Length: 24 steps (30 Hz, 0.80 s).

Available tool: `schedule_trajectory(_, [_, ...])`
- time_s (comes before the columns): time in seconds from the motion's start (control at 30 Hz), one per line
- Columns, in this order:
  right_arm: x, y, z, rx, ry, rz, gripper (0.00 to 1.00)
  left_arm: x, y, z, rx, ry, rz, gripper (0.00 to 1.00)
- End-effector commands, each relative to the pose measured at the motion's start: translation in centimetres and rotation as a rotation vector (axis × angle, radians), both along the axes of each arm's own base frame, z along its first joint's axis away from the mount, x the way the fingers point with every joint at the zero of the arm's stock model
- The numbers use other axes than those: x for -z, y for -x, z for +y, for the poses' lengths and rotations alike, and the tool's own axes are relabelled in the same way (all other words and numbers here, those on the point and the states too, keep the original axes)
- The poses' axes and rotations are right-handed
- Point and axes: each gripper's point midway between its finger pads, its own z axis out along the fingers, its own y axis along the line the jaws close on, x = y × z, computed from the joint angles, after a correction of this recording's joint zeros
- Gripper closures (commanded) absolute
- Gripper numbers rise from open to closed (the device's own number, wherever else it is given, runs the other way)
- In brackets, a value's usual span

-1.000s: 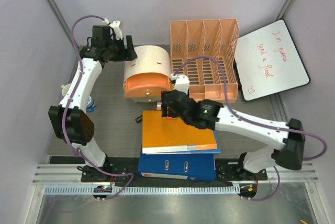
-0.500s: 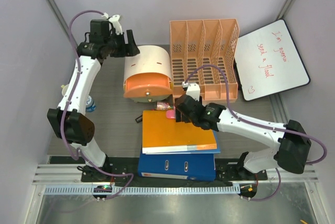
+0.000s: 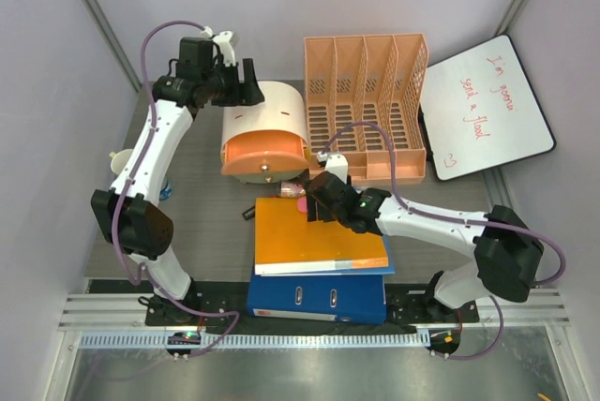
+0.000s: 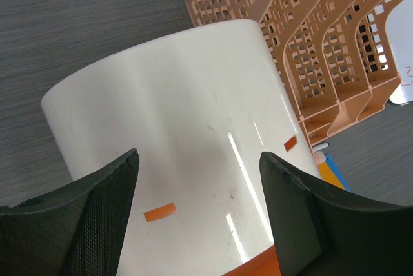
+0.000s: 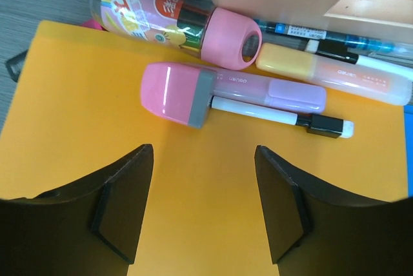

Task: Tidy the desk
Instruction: Pick up the stationery from the center of the board.

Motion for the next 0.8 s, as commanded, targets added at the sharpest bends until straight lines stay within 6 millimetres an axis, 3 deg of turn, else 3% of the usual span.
schedule_trajectory(0.0, [0.8, -1.0, 1.7, -0.047, -0.030, -0.040, 0.29, 0.4, -0.9, 0.5, -0.011, -0.031, -0.009, 0.24])
schedule_trajectory(0.27, [2.5, -2.0, 3.9, -0.067, -0.061, -0.047, 0.24, 0.8, -1.1, 0.6, -0.007, -0.046, -0.007, 0.24])
schedule_trajectory(0.4, [2.4, -2.7, 4.5, -0.060, -0.076, -0.070, 0.23, 0.9, -1.1, 0.6, -0.005, -0.048, -0.006, 0.24])
schedule_trajectory(0.77, [3.4, -4.0, 3.7, 0.001, -0.018, -0.115, 0.27, 1.2, -0.8, 0.8, -0.002, -0.064, -0.005, 0.24])
